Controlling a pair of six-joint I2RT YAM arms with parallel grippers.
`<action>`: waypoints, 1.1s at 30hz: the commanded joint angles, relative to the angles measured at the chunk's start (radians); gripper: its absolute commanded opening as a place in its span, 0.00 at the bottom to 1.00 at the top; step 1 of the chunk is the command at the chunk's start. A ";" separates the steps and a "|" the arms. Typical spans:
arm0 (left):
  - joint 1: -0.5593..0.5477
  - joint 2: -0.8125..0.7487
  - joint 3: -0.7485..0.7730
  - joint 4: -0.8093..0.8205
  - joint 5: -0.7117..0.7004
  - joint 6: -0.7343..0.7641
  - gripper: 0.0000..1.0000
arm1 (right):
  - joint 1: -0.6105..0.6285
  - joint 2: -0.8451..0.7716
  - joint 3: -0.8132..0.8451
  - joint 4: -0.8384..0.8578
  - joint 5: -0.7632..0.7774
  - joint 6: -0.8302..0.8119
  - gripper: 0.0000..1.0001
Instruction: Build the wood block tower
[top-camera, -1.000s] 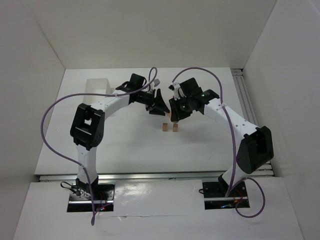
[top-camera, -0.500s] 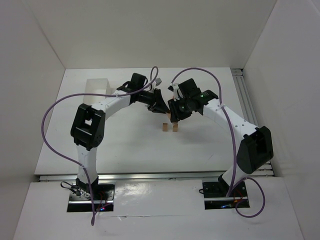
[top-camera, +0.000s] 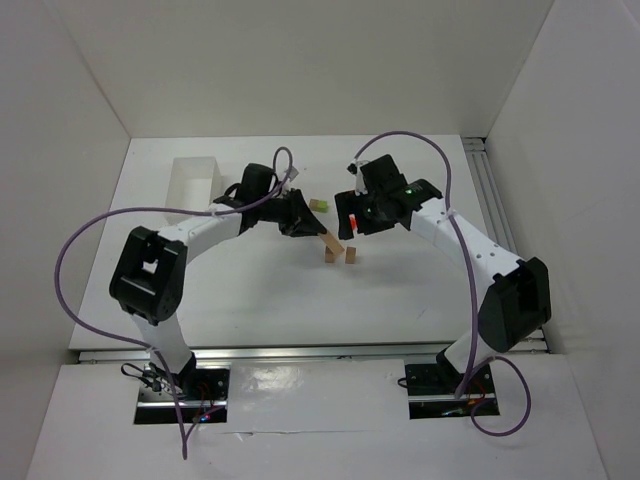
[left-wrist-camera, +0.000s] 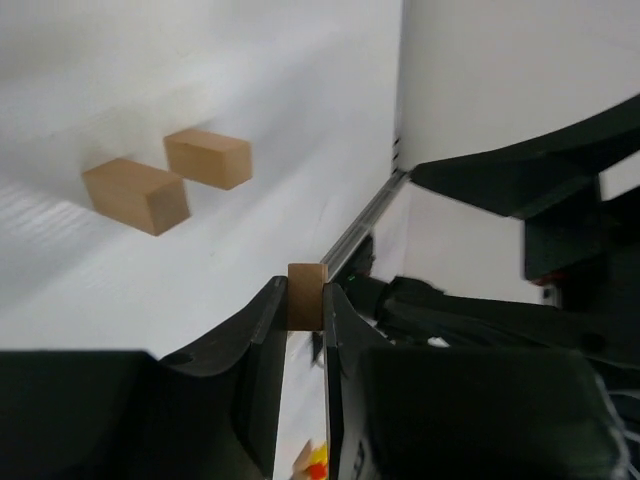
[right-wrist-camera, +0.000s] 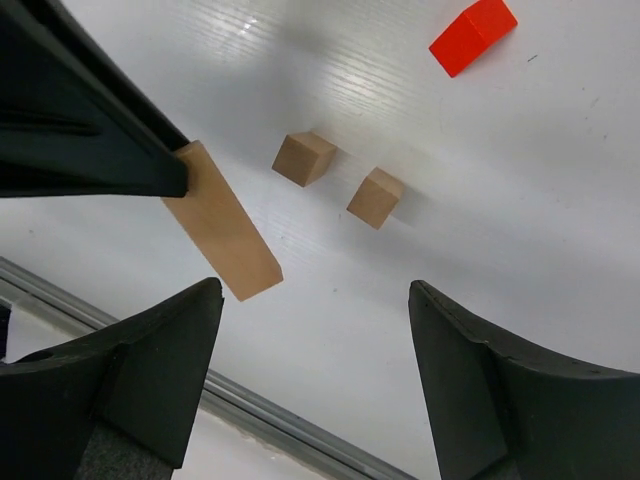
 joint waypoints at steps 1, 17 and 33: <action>-0.015 -0.103 -0.072 0.218 -0.065 -0.124 0.00 | -0.004 -0.047 0.043 0.006 -0.016 0.045 0.82; -0.037 -0.192 -0.247 0.438 -0.177 -0.264 0.00 | 0.025 0.031 0.163 -0.089 -0.172 -0.115 0.76; -0.037 -0.203 -0.274 0.509 -0.174 -0.316 0.00 | 0.053 -0.055 0.005 0.098 -0.057 -0.186 0.70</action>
